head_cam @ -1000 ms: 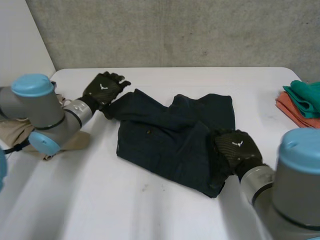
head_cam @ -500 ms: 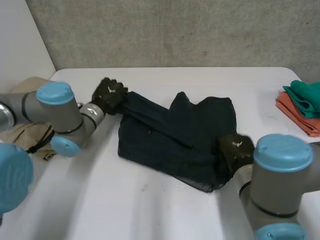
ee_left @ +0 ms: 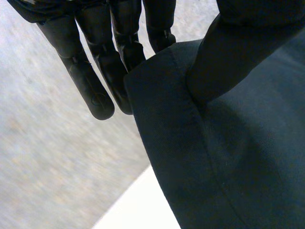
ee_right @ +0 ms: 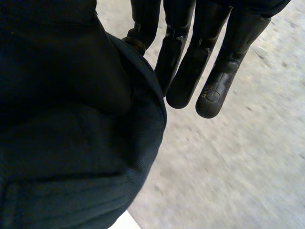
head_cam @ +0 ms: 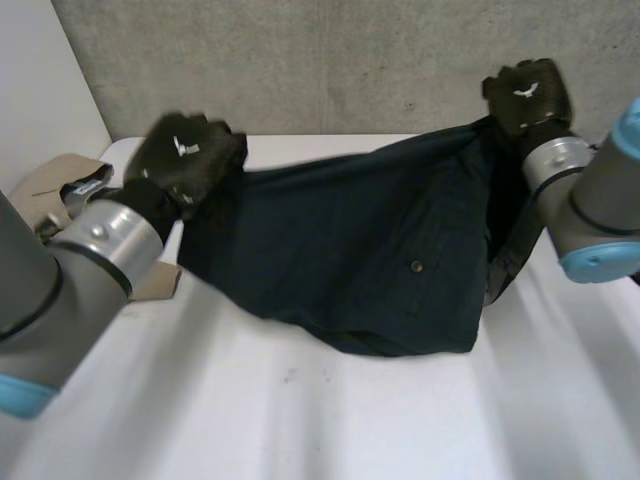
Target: Fold the laundry.
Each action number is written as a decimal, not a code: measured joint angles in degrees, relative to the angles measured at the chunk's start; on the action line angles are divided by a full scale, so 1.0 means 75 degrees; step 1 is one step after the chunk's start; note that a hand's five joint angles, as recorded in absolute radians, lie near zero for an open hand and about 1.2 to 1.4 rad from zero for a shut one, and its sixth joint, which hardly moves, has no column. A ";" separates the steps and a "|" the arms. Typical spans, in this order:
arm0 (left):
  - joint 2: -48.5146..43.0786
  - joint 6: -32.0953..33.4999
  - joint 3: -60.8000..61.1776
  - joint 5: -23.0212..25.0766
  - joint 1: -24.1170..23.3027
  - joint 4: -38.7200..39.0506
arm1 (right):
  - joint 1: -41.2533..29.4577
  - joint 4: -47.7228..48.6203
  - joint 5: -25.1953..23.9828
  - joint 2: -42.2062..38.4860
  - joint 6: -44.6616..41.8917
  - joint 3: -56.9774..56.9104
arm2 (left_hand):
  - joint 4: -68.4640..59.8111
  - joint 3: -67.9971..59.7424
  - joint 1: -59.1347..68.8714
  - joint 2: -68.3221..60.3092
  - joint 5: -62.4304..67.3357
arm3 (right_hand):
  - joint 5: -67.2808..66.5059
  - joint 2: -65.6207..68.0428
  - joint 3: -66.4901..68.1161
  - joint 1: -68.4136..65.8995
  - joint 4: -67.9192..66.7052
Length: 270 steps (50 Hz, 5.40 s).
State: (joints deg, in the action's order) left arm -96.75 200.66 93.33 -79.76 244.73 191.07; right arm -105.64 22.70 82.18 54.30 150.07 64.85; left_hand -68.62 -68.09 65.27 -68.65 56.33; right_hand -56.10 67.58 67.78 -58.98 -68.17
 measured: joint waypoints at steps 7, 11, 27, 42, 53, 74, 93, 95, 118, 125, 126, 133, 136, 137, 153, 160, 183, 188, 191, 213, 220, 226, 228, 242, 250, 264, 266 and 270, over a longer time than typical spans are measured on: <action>-0.0914 -0.0879 0.0062 -0.0743 -0.0392 -0.0286 | -0.0073 0.0768 -0.0751 -0.1309 0.0050 -0.0446 | 0.0000 -0.0001 0.0000 -0.0003 0.0001 | 0.4691 -0.5067 -0.4984 0.3953 0.5008; -0.1743 -0.0966 -0.0315 -0.1353 -0.0452 -0.0326 | -0.0086 0.0854 -0.0718 -0.1413 0.0085 -0.0314 | 0.0000 -0.0001 0.0000 -0.0005 0.0001 | 0.6944 -0.7334 -0.7377 0.6240 0.7285; -0.2831 -0.0845 -0.0966 -0.1564 -0.0134 0.0472 | -0.0104 -0.2511 0.0254 0.2169 0.0393 0.2216 | 0.4951 0.4819 -0.4758 0.4928 -0.4647 | 0.6975 -0.7338 -0.7409 0.6258 0.7285; -0.0867 0.0638 0.1121 -0.1485 -0.0356 0.1079 | -0.0687 -0.2789 0.0062 0.2064 0.1720 0.4397 | 0.6081 0.5955 -0.5528 0.6040 -0.5763 | 0.6342 -0.6524 -0.6510 0.5525 0.6594; -0.0188 0.0662 0.2367 -0.1531 -0.0823 0.0381 | -0.0920 -0.1778 0.0111 0.0968 0.1702 0.4441 | 0.4914 0.4808 -0.4432 0.4893 -0.4643 | 0.1596 -0.1404 -0.1657 0.1404 0.1495; -0.2839 0.0764 0.1251 -0.1524 -0.0630 0.1535 | -0.0947 -0.1347 0.0200 0.2501 0.1717 0.4957 | 0.3259 0.3113 -0.2542 0.3176 -0.2983 | 0.0007 -0.0007 0.0001 -0.0118 0.0027; 0.0649 0.1265 0.0594 -0.1587 -0.0692 0.1618 | -0.0853 -0.2753 0.0173 0.4293 0.0344 0.3003 | 0.0002 -0.0013 0.0132 0.0011 -0.0016 | 0.0000 -0.0006 0.0001 -0.0203 -0.0003; 0.1493 0.1257 0.0292 -0.1592 -0.0696 0.1547 | -0.0862 -0.3163 0.0172 0.4526 0.0193 0.2348 | 0.0002 -0.0015 0.0132 0.0007 -0.0016 | 0.0000 -0.0006 0.0001 -0.0203 -0.0006; 0.0614 0.0890 -0.2882 -0.1527 -0.0722 0.0446 | -0.0886 -0.4604 0.0215 0.3397 0.0175 -0.1042 | -0.0027 -0.0032 0.0132 -0.0005 -0.0016 | 0.0000 -0.0005 0.0001 -0.0203 -0.0006; -0.1678 0.0938 -0.3661 -0.1477 -0.0638 0.0951 | -0.0957 -0.3919 0.0618 0.1546 0.0169 -0.1231 | -0.0029 -0.0033 0.0132 -0.0007 -0.0016 | -0.0001 -0.0002 0.0001 -0.0203 -0.0006; -0.1927 0.0960 -0.3762 -0.1481 -0.0632 0.1032 | -0.0963 -0.3775 0.0710 0.1385 0.0150 -0.1235 | -0.0030 -0.0037 0.0132 -0.0008 -0.0016 | -0.0001 -0.0002 0.0001 -0.0203 -0.0006; -0.4615 0.1386 -0.5505 -0.1467 -0.0618 0.2142 | -0.1031 -0.1256 0.1813 -0.0391 -0.0140 -0.1304 | 0.0367 0.0336 -0.0344 0.0372 -0.0385 | 0.1887 -0.2122 -0.2134 0.1848 0.1957; -0.5594 0.1542 -0.6490 -0.1465 -0.0623 0.2569 | -0.1048 0.0008 0.2098 -0.0916 -0.0225 -0.1297 | 0.1586 0.1539 -0.1705 0.1578 -0.1586 | 0.4351 -0.4526 -0.4467 0.4324 0.4450; -0.5871 0.1577 -0.6844 -0.1471 -0.0626 0.2689 | -0.1050 0.0413 0.2152 -0.1039 -0.0244 -0.1276 | 0.5623 0.5636 -0.6105 0.5754 -0.5565 | 0.6778 -0.7119 -0.7100 0.6173 0.7112; -0.3895 0.1385 -0.4213 -0.1664 -0.0736 0.2595 | -0.0924 -0.1634 0.0476 0.0980 -0.0284 0.0403 | 0.7587 0.7459 -0.7231 0.7586 -0.7163 | 0.6969 -0.7331 -0.7412 0.6241 0.7274; -0.1624 0.1122 -0.1093 -0.1789 -0.0957 0.1098 | -0.0095 -0.4349 -0.1142 0.2005 -0.0856 0.1873 | 0.6330 0.6285 -0.5764 0.6291 -0.6003 | 0.6969 -0.7331 -0.7412 0.6241 0.7274; -0.0824 -0.1522 0.2392 -0.1559 -0.1918 -0.1053 | 0.1746 -0.2868 -0.2606 0.1916 -0.3372 0.5291 | 0.5336 0.5242 -0.4807 0.5281 -0.5081 | 0.2864 -0.2746 -0.2824 0.2589 0.2894; -0.1222 -0.1468 0.2300 -0.1594 -0.1843 -0.0331 | 0.1729 -0.2390 -0.2614 0.1677 -0.3237 0.5339 | 0.5372 0.5269 -0.4829 0.5307 -0.5117 | 0.0095 -0.0035 -0.0087 0.0483 0.0037; -0.1463 -0.1418 0.2209 -0.1693 -0.1815 0.0198 | 0.1712 -0.2289 -0.2606 0.1606 -0.3059 0.5342 | 0.5372 0.5270 -0.4829 0.5307 -0.5117 | -0.0010 -0.0035 -0.0074 0.0428 0.0026; -0.1274 -0.0065 0.1966 -0.2155 -0.1895 0.0635 | 0.1722 -0.2983 -0.2427 0.2802 -0.2194 0.5728 | 0.0005 0.0006 0.0032 0.0021 -0.0021 | -0.0052 -0.0035 -0.0074 0.0428 0.0023; -0.0052 0.0479 0.2151 -0.2177 -0.2055 -0.1553 | 0.1760 -0.4773 -0.2411 0.3821 -0.2613 0.5754 | 0.0004 0.0006 0.0031 0.0016 -0.0020 | -0.0052 -0.0035 -0.0074 0.0428 0.0024; 0.0327 0.0848 0.2278 -0.2166 -0.2383 -0.3905 | 0.1758 -0.6744 -0.1989 0.4414 -0.3636 0.5780 | 0.0002 -0.0017 0.0031 0.0005 -0.0021 | -0.0053 -0.0035 -0.0073 0.0303 0.0023; 0.0328 0.0883 0.2273 -0.2161 -0.2478 -0.4231 | 0.1747 -0.7112 -0.1790 0.4482 -0.3914 0.5782 | 0.0002 -0.0018 0.0026 0.0005 -0.0021 | -0.0053 -0.0033 -0.0073 0.0292 0.0023; -0.0704 0.0927 0.0765 -0.2195 -0.2300 -0.2715 | 0.1443 -0.6406 -0.1208 0.3904 -0.4241 0.5351 | -0.0006 -0.0026 0.0032 0.0003 0.0197 | -0.0053 0.0006 0.0005 -0.0063 0.0019; -0.2671 0.0932 -0.1485 -0.2215 -0.1570 -0.1614 | 0.0706 -0.5014 -0.0889 0.2138 -0.3085 0.3641 | -0.0025 -0.0027 0.0032 0.0002 0.0197 | -0.0053 0.0006 0.0005 -0.0159 -0.0004; -0.5142 0.1321 -0.4080 -0.2282 -0.1199 0.0088 | 0.0181 -0.2762 -0.0091 -0.0142 -0.2430 0.1468 | -0.0027 -0.0029 0.0032 0.0002 0.0197 | -0.0053 0.0006 0.0005 -0.0159 -0.0004; -0.5604 0.1816 -0.4516 -0.2312 -0.1194 0.0808 | 0.0103 -0.2125 0.0108 -0.0505 -0.2440 0.1208 | -0.0028 -0.0029 0.0031 0.0002 0.0197 | -0.0053 0.0006 0.0005 -0.0159 -0.0004; -0.6080 0.2304 -0.4861 -0.2280 -0.1171 0.1345 | 0.0025 -0.1257 0.0309 -0.1085 -0.2476 0.0855 | -0.0029 -0.0029 0.0031 0.0002 0.0197 | -0.0053 0.0006 0.0005 -0.0159 -0.0004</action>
State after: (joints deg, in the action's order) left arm -142.35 217.94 56.88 -96.86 235.95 201.16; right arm -105.45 13.28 84.50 46.16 131.50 71.26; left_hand -68.84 -68.30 65.50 -68.64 57.80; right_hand -56.50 67.62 67.82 -60.17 -68.20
